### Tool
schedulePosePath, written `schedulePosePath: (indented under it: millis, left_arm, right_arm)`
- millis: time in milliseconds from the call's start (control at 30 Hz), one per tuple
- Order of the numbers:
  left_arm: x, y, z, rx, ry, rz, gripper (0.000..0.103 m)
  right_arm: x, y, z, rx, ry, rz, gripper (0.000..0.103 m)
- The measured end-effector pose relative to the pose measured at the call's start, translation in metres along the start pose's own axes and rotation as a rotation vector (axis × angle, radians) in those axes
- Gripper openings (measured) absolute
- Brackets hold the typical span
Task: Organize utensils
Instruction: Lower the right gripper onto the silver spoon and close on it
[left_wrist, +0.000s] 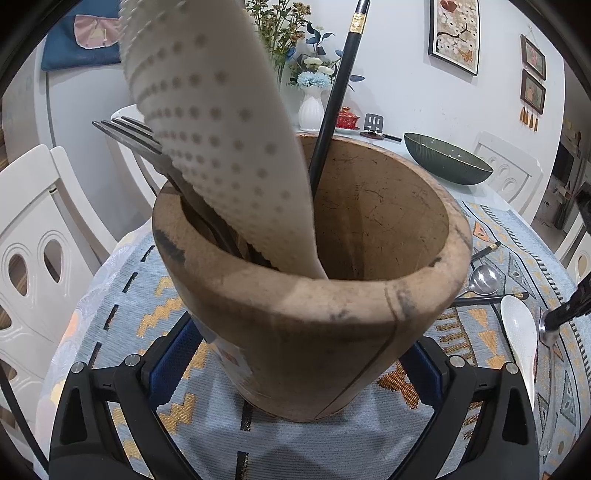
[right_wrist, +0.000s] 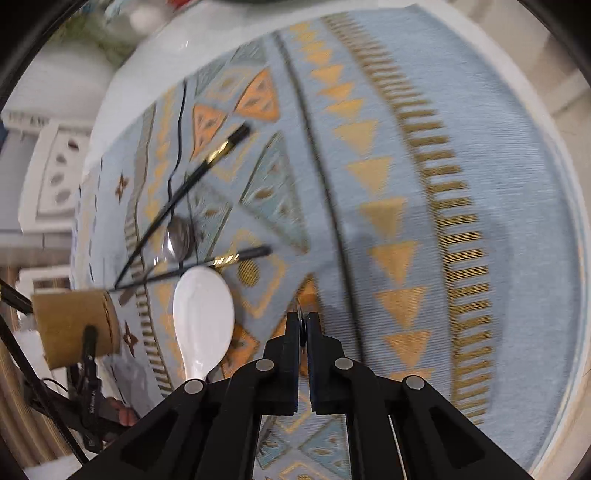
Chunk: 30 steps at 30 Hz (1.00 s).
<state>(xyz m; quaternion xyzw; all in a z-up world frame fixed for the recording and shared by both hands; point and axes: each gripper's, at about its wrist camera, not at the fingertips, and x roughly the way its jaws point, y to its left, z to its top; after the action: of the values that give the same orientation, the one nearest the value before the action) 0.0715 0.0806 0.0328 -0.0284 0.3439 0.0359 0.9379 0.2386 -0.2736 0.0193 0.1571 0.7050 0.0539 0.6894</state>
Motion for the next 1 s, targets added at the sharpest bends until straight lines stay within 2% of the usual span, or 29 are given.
schedulePosePath:
  millis: [33,300,367,433,467,533,567,633,700,767,867,900,1000]
  left_arm:
    - [0.000,0.001,0.000,-0.001,0.000,-0.001,0.100]
    - [0.000,0.000,-0.001,0.003,-0.001,0.003,0.100]
    - [0.000,-0.001,-0.001,0.004,-0.002,0.004,0.100]
    - [0.000,-0.001,-0.001,0.005,-0.003,0.005,0.100]
    - [-0.001,-0.001,-0.001,0.005,-0.003,0.006,0.100]
    - [-0.001,-0.002,-0.001,0.007,-0.006,0.009,0.100]
    - [-0.001,-0.003,-0.001,0.007,-0.007,0.009,0.100]
    - [-0.002,-0.003,-0.002,0.006,-0.009,0.006,0.100]
    - [-0.002,-0.002,-0.003,0.004,-0.009,0.003,0.100]
    - [-0.002,-0.002,-0.003,0.005,-0.008,0.003,0.100]
    - [-0.003,-0.002,-0.003,0.005,-0.008,0.004,0.100]
    - [-0.003,-0.002,-0.003,0.006,-0.009,0.005,0.100]
    - [-0.002,-0.002,-0.003,0.006,-0.009,0.006,0.100]
  right_arm:
    - [0.004,0.003,-0.001,-0.015,0.003,-0.023,0.007]
    - [0.012,0.017,-0.004,-0.066,-0.017,-0.062,0.013]
    - [0.013,0.023,-0.004,-0.080,-0.028,-0.063,0.021]
    - [0.016,0.038,-0.008,-0.139,-0.030,-0.039,0.051]
    - [0.018,0.048,-0.011,-0.171,-0.030,-0.054,0.057]
    - [0.025,0.066,-0.014,-0.251,-0.029,-0.161,0.060]
    - [0.029,0.076,-0.017,-0.291,-0.030,-0.223,0.060]
    - [0.031,0.081,-0.019,-0.299,-0.047,-0.260,0.060]
    - [0.029,0.078,-0.019,-0.271,-0.065,-0.226,0.060]
    - [0.024,0.069,-0.019,-0.254,-0.077,-0.183,0.054]
    - [0.013,0.043,-0.015,-0.192,-0.094,-0.146,0.027]
    - [0.011,0.037,-0.014,-0.166,-0.099,-0.128,0.015]
    - [0.005,0.010,-0.012,-0.049,-0.104,-0.015,0.005]
